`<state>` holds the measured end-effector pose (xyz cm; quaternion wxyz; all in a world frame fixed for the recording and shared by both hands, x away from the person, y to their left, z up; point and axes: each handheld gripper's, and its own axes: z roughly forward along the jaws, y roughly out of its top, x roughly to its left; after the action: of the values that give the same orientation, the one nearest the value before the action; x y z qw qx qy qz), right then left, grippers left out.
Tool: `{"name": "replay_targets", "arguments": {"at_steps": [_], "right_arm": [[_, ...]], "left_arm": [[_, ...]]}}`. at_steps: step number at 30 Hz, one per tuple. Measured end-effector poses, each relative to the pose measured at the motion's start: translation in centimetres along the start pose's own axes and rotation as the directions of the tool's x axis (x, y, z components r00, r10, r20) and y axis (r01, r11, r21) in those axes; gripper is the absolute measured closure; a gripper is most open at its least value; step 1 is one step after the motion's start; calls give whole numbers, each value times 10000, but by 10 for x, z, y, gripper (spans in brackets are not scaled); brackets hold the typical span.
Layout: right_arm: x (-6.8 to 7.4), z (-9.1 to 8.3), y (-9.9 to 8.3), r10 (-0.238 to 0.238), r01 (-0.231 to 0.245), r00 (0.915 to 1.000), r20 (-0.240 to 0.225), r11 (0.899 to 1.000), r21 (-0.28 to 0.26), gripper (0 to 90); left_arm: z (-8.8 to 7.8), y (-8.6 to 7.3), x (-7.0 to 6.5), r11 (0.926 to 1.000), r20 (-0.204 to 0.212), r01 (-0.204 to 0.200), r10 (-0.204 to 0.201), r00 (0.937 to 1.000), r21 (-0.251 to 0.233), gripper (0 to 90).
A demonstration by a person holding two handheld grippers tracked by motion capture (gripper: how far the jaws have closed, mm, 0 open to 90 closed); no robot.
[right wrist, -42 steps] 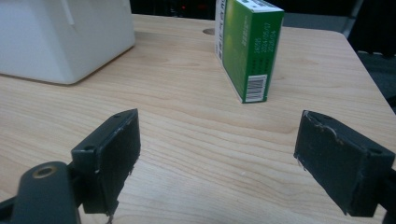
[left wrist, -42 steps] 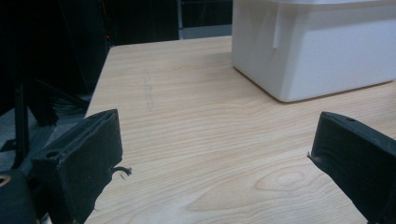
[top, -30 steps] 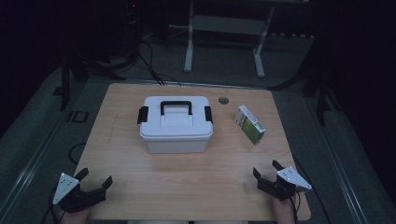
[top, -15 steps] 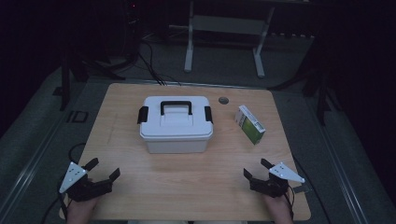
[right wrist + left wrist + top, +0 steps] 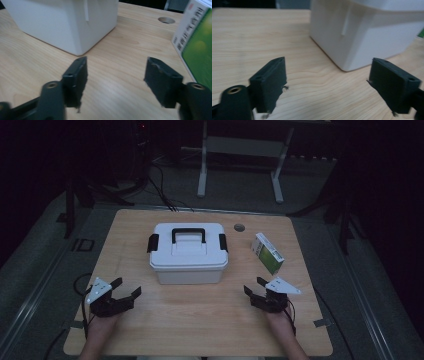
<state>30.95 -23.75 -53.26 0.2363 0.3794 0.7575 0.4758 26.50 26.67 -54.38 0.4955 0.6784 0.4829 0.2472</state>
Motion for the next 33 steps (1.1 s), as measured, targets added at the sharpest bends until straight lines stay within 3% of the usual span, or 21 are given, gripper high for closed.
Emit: {"name": "replay_targets", "arguments": {"at_steps": [3, 5, 6, 7, 11, 16, 18, 22, 23, 25, 28, 29, 32, 33], "right_arm": [[3, 15, 8, -25, 26, 9998, -196, 10000, 54, 456], [4, 18, 10, -107, 108, 9998, -159, 9999, 57, 508], [4, 25, 14, -259, 259, 9997, -36, 9996, 75, 564], [4, 31, 18, -178, 178, 9998, 13, 9998, 54, 678], [6, 46, 25, -373, 373, 9993, -17, 9987, 351, 898], [8, 68, 33, -218, 209, 9996, 176, 9984, 526, 899], [7, 76, 37, -65, 52, 9997, 229, 9985, 541, 900], [6, 88, 45, 138, -150, 9997, 218, 9985, 535, 900], [6, 91, 46, 167, -177, 9997, 189, 9983, 552, 900], [8, 95, 50, 96, -101, 9999, 94, 9984, 552, 899], [12, 101, 54, 105, -99, 9999, -114, 9986, 516, 899], [13, 102, 55, 107, -100, 9999, -135, 9987, 495, 900], [18, 104, 58, 130, -117, 9994, -312, 9991, 416, 900], [20, 105, 58, 59, -53, 9999, -140, 9991, 427, 900]], "left_arm": [[14, 5, -2, 9982, 98, -258, 253, 9996, 541, 239], [23, 8, -4, 9958, -131, -425, 437, 9990, 810, 336], [29, 11, -3, 9943, -107, -415, 428, 9990, 986, 336], [33, 13, -3, 9934, -188, -456, 478, 9987, 1052, 413], [49, 20, -3, 9872, -690, -750, 853, 9940, 1405, 631], [69, 28, 3, 9805, -538, -625, 737, 9958, 1864, 806], [73, 32, 5, 9846, -435, -305, 386, 9983, 1719, 873], [82, 41, 5, 9877, -306, -120, 170, 9994, 1561, 893], [84, 42, 3, 9887, -483, -174, 248, 9985, 1489, 894], [87, 46, 1, 9901, -267, 99, -62, 9996, 1401, 894], [92, 50, -5, 9899, -27, -43, 48, 10000, 1417, 893], [94, 51, -7, 9877, -169, -158, 186, 9997, 1554, 893], [96, 53, -8, 9882, -114, -6, 23, 9999, 1530, 894], [95, 53, -8, 9893, -109, -41, 58, 9999, 1456, 894]]}}
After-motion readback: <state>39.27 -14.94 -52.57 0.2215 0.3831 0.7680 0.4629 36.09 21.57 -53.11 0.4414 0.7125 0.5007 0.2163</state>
